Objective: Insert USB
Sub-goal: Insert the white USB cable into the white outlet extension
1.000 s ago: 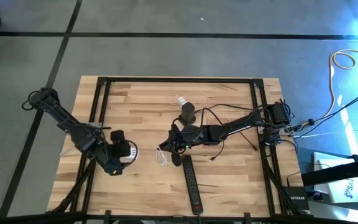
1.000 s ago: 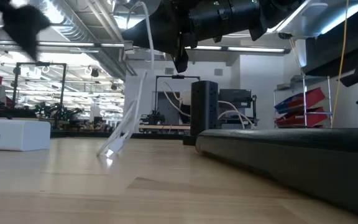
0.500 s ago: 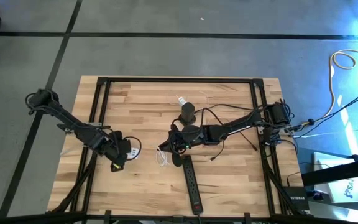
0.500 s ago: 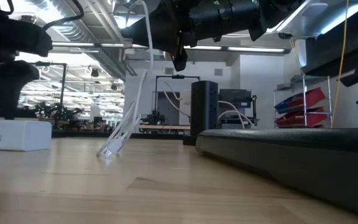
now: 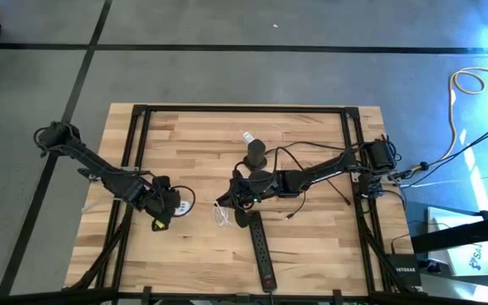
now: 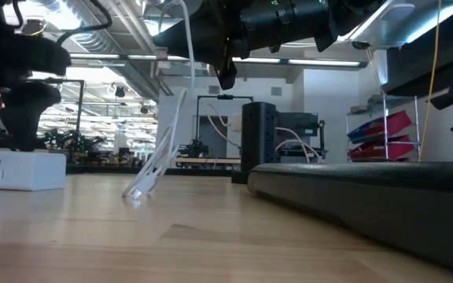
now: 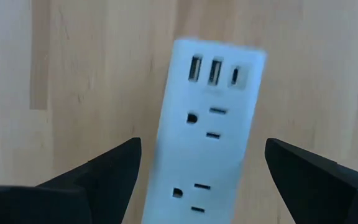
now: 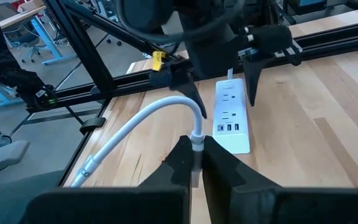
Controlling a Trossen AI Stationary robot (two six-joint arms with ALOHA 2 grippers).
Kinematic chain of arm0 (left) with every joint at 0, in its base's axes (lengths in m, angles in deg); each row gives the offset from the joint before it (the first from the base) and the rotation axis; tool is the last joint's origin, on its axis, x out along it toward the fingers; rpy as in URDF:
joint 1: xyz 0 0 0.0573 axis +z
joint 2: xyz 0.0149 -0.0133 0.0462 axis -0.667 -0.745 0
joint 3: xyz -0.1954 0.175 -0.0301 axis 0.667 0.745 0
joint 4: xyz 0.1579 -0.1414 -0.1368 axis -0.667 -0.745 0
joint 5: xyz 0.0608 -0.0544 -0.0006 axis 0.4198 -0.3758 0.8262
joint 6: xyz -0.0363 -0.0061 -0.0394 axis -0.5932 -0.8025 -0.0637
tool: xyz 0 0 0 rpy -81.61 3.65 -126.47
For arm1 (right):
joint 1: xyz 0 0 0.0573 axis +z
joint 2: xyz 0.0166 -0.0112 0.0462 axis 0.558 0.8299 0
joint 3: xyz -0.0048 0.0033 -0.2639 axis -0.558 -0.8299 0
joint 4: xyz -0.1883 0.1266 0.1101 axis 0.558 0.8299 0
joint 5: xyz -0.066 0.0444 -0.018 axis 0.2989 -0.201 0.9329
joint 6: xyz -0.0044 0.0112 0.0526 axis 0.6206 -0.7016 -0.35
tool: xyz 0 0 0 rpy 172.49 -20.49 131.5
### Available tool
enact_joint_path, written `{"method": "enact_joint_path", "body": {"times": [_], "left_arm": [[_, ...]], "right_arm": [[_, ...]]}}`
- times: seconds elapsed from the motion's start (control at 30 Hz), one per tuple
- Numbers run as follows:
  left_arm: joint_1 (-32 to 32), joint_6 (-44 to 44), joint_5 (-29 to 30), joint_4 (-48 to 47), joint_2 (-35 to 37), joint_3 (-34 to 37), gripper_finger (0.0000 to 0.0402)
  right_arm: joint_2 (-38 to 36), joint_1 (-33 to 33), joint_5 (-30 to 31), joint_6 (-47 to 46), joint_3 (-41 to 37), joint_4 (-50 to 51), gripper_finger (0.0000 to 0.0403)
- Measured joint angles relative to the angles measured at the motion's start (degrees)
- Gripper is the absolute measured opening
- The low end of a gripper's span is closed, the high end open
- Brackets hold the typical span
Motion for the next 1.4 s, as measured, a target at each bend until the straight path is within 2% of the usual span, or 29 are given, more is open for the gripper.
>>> {"method": "enact_joint_path", "body": {"times": [0.27,0.37,0.5,0.67,0.77,0.93,1.17,1.4], "left_arm": [[1.9,-1.2,2.0,-0.1,0.0,2.7,0.0316],[1.9,-0.2,1.8,0.7,0.0,2.7,0.0296],[2.2,1.8,-1.5,2.6,0.0,2.6,0.0264],[2.2,2.1,-1.5,2.4,0.0,2.6,0.0211],[2.2,2.2,-1.1,2.2,0.0,2.6,0.0206],[1.7,-0.5,5.2,-1.5,0.0,1.4,0.0206],[-2.0,2.4,14.3,-2.0,-1.3,-0.3,0.0206],[-5.6,6.4,24.9,-1.9,-11.1,-2.5,0.0205]], "right_arm": [[0.0,0.0,-0.4,0.0,0.0,0.0,0.0],[0.0,0.0,-0.4,0.0,0.0,0.0,0.0],[0.0,0.0,-0.5,0.0,0.0,0.0,0.0],[0.0,0.0,-0.5,0.0,0.0,0.0,0.0],[0.0,0.0,-0.5,0.3,0.0,0.0,0.0],[0.0,0.0,-1.4,1.5,0.0,0.0,0.0],[0.0,0.0,-1.4,2.3,0.0,-0.2,0.0],[0.0,0.0,-2.7,3.0,0.0,-4.7,0.0]]}}
